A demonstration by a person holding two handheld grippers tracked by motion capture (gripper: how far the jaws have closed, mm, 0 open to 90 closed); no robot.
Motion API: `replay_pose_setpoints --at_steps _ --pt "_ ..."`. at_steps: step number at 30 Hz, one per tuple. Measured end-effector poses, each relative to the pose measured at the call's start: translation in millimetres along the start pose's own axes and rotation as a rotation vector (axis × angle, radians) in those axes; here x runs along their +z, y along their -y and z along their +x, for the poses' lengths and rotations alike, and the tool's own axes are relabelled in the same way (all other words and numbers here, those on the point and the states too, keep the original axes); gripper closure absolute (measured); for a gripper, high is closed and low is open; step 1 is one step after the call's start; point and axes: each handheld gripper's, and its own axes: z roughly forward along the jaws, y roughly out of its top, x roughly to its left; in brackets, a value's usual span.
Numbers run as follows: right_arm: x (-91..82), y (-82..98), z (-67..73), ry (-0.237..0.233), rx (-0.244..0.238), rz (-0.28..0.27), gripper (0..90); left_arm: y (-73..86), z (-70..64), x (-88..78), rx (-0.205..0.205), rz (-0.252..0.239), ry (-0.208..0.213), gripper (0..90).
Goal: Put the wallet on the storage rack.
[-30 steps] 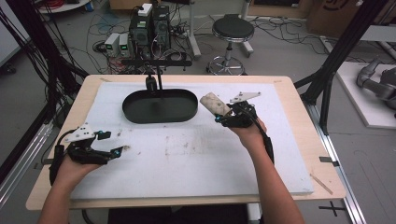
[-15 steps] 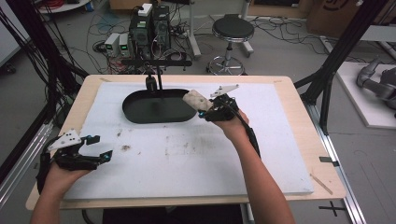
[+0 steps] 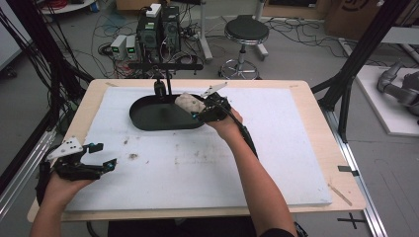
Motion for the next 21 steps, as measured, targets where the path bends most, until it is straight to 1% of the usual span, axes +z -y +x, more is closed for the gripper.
replay_pose_setpoints --at_steps 3,5,6,8,12,14,15,17,19,21 --pt "12.9 -5.6 2.0 -0.012 -0.012 0.005 36.2 0.0 0.5 0.1 0.0 -0.001 -0.001 16.8" --pt "21.2 -9.7 3.1 -0.022 -0.007 0.017 36.2 0.1 0.9 0.2 0.0 -0.001 -0.002 16.8" --pt "25.4 -12.5 3.7 -0.026 -0.013 0.03 36.2 0.2 0.8 0.3 -0.003 -0.002 -0.004 16.8" --pt "32.3 -16.4 6.3 -0.026 -0.031 0.016 36.3 0.2 1.4 -0.1 -0.002 -0.001 -0.004 16.8" --pt "46.2 -24.2 9.5 -0.037 -0.042 0.029 36.3 0.4 1.5 -0.1 -0.002 0.0 -0.006 16.8" --pt "51.9 -27.8 10.5 -0.043 -0.046 0.037 36.3 0.5 1.4 0.1 -0.001 0.001 -0.006 16.8" --pt "55.0 -30.7 10.5 -0.046 -0.051 0.051 36.3 0.5 1.4 0.1 0.0 0.001 -0.006 16.8" --pt "59.5 -33.8 11.9 -0.039 -0.068 0.041 36.3 0.4 1.4 0.1 0.0 0.001 -0.006 16.8" --pt "63.9 -35.5 11.6 -0.047 -0.057 0.043 36.3 0.3 1.5 0.2 0.002 0.003 -0.007 16.8" --pt "68.8 -35.0 10.8 -0.041 -0.063 0.046 36.3 0.5 1.5 0.6 0.0 0.003 -0.007 16.8"
